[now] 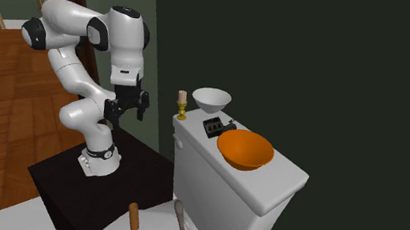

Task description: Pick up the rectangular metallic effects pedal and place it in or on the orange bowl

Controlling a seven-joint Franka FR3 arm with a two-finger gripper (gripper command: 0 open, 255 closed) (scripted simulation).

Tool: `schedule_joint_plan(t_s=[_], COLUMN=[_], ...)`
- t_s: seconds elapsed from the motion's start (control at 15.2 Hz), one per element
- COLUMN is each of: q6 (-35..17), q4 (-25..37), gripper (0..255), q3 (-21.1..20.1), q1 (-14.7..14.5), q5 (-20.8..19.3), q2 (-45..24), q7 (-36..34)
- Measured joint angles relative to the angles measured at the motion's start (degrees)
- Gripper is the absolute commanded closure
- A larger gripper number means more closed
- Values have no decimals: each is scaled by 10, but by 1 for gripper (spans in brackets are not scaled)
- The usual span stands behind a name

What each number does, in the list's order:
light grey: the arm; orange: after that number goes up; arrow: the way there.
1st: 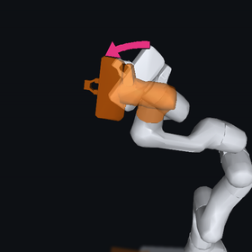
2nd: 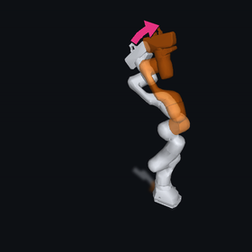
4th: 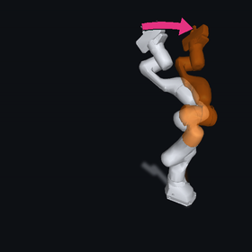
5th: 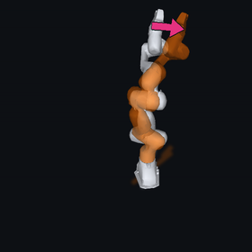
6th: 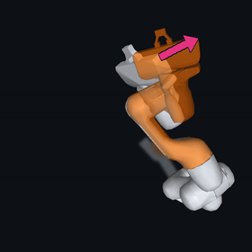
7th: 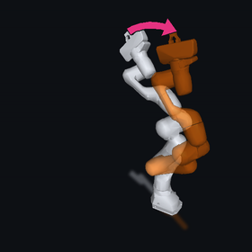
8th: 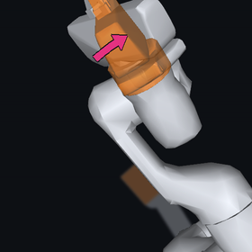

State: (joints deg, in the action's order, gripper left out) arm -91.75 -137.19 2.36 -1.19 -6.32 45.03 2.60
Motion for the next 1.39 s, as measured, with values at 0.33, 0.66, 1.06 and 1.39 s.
schedule_joint_plan(t_s=[0.33,0.66,1.06,1.39], q6=[-43,-110,-191,-252], q4=[-5,0,30,83], gripper=[0,0,0,0], q3=[-33,-89,-153,-213], q1=[-8,-18,-18,-6], q5=[31,72,97,92], q2=[-14,-44,-99,-166], q7=[-57,-149,-254,-350])
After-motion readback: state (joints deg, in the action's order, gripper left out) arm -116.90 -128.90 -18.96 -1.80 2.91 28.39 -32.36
